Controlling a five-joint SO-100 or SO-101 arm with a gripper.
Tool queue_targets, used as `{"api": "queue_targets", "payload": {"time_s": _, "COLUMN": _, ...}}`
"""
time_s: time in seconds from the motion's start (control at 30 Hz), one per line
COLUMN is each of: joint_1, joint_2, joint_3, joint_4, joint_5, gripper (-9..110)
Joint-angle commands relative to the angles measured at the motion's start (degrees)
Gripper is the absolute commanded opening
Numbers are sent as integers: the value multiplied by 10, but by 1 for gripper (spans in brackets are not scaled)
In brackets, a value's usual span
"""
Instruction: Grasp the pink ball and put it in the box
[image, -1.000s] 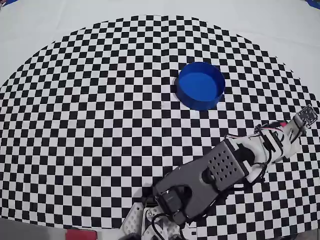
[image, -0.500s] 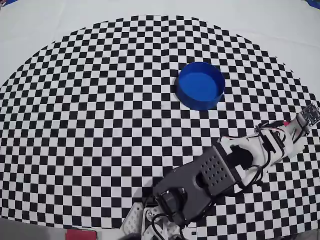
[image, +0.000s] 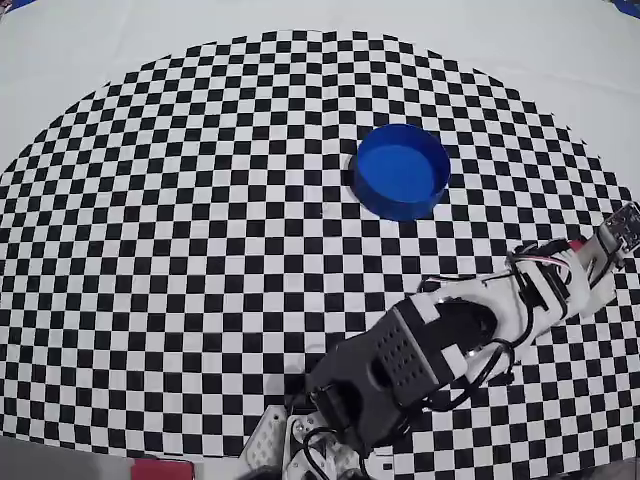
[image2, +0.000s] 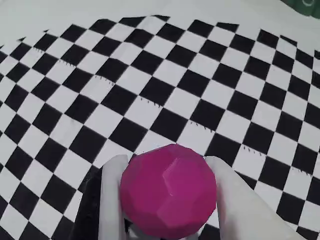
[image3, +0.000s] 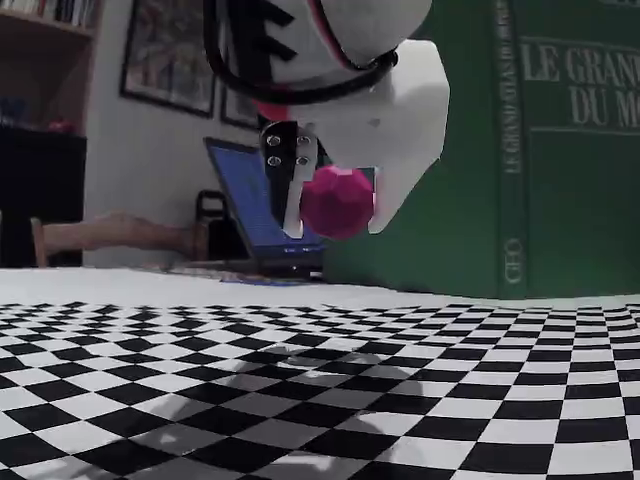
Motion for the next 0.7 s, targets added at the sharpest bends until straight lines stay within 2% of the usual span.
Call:
{"api": "queue_targets", "payload": {"time_s": 0.0, "joint_1": 11, "joint_2": 57, "joint_3": 11, "joint_4": 1, "joint_5": -4, "gripper": 0}}
{"api": "queue_targets", "payload": {"time_s": 0.67, "joint_1": 6, "joint_2": 134, "joint_3": 47, "joint_4": -3, "joint_5": -4, "gripper": 0}}
